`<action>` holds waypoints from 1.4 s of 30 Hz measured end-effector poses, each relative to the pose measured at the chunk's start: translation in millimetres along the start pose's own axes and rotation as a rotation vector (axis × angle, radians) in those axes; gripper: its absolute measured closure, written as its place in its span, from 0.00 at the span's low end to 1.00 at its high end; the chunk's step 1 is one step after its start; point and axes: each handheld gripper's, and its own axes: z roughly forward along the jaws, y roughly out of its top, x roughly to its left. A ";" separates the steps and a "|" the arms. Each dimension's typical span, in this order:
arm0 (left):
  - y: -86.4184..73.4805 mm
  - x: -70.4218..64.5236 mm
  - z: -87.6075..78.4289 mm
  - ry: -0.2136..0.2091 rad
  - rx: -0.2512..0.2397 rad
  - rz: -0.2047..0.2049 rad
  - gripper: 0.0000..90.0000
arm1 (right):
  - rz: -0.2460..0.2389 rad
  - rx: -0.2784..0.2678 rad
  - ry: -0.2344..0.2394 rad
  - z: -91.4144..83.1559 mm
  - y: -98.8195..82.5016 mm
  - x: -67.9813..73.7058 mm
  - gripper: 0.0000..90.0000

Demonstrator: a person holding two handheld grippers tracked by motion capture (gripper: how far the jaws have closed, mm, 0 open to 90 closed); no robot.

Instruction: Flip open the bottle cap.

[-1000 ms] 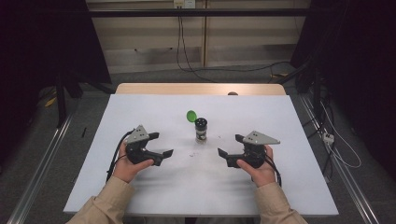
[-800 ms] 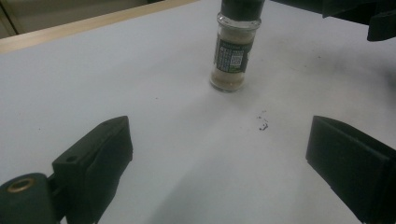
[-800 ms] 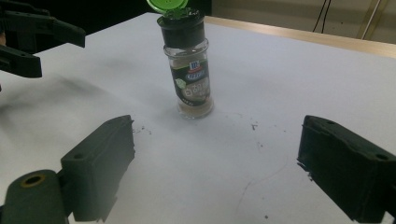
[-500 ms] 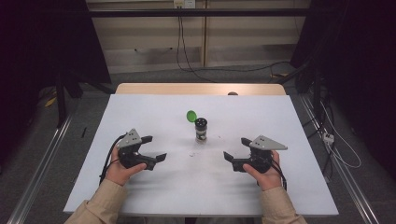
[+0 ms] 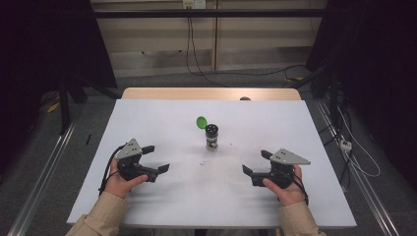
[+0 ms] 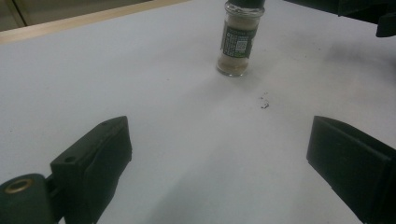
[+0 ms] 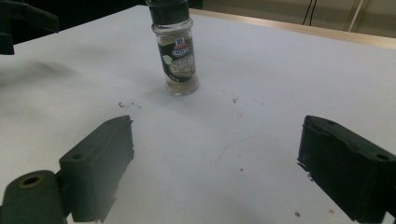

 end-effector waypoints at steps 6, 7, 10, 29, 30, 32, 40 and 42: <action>-1.5 -0.5 -5.2 0.005 -0.005 0.004 0.07 | 0.002 0.000 -0.016 -7.9 -4.6 -4.2 0.11; -1.9 -0.5 -5.6 0.001 -0.003 0.004 0.07 | 0.005 -0.001 -0.016 -9.2 -5.4 -4.9 0.11; -3.9 -0.3 -5.9 0.003 0.005 0.009 0.07 | 0.006 0.004 -0.023 -12.7 -7.8 -6.4 0.11; -11.2 -0.5 -15.0 0.014 0.021 0.012 0.07 | 0.000 0.018 -0.042 -25.3 -18.8 -10.3 0.11; -11.7 -0.4 -15.8 0.013 0.021 0.011 0.07 | 0.002 0.018 -0.044 -25.9 -19.2 -10.5 0.11; -12.5 0.3 -18.0 0.021 0.021 0.015 0.07 | 0.000 0.019 -0.048 -26.9 -19.9 -11.0 0.11; -15.9 0.0 -23.3 0.020 0.024 0.009 0.07 | 0.002 0.020 -0.053 -30.2 -22.2 -12.4 0.11; -17.1 0.3 -24.7 0.020 0.020 0.003 0.07 | 0.005 0.020 -0.056 -30.9 -23.1 -13.2 0.11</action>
